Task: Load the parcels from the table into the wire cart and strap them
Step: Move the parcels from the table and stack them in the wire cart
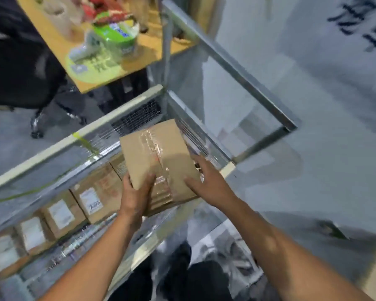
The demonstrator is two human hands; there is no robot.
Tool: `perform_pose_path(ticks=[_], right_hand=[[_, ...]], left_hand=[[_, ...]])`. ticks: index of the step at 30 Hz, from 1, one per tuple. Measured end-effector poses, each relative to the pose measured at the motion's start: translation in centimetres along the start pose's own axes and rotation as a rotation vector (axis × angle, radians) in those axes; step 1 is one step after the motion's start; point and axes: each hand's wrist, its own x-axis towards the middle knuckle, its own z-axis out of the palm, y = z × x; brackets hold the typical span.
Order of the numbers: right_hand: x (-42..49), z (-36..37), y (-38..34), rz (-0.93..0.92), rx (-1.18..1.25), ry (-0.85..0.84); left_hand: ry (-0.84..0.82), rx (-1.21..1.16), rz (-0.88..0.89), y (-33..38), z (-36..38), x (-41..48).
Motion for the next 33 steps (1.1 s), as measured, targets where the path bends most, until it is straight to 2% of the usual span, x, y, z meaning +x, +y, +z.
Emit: perform_pose_path(ticks=[5,8,10,13,15,19,24,26,30,32,33], right_hand=[[13.9,1.2,6.9,0.111,-0.188,-0.119],[21.5,2.3,11.7,0.221,-0.202,-0.168],[25.6,3.5,14.5,0.326,-0.175,-0.24],[29.9,6.1,18.3,0.499,-0.128,-0.371],[31.9,8.1,20.5,0.518,-0.092,-0.391],[34.6,11.5,24.1,0.46,-0.097,-0.321],[36.7,13.5,28.0,0.416,-0.102,-0.294],[36.9,13.4,28.9,0.466,-0.165,-0.29],[36.9,13.5,30.8,0.506,-0.387,-0.434],[37.0,14.1,31.0,0.54,-0.384,-0.494],[37.3,14.5,31.1,0.552,-0.364,-0.473]], left_hand=[[0.038,0.085,0.031,-8.6,1.8,9.1],[0.003,0.087,-0.004,-14.3,3.6,13.9],[-0.027,0.081,0.009,-17.8,4.8,16.3],[-0.044,0.055,-0.074,-22.6,6.6,19.1],[-0.046,0.056,-0.109,-24.9,7.7,20.8],[-0.012,0.011,-0.168,-28.3,8.9,23.6],[0.026,0.084,-0.096,-32.2,11.5,25.5],[-0.003,0.085,-0.141,-33.5,12.5,25.2],[-0.071,0.033,-0.269,-36.6,12.8,24.9],[-0.062,0.023,-0.306,-37.4,12.9,25.7],[-0.06,0.017,-0.31,-37.6,13.1,26.3]])
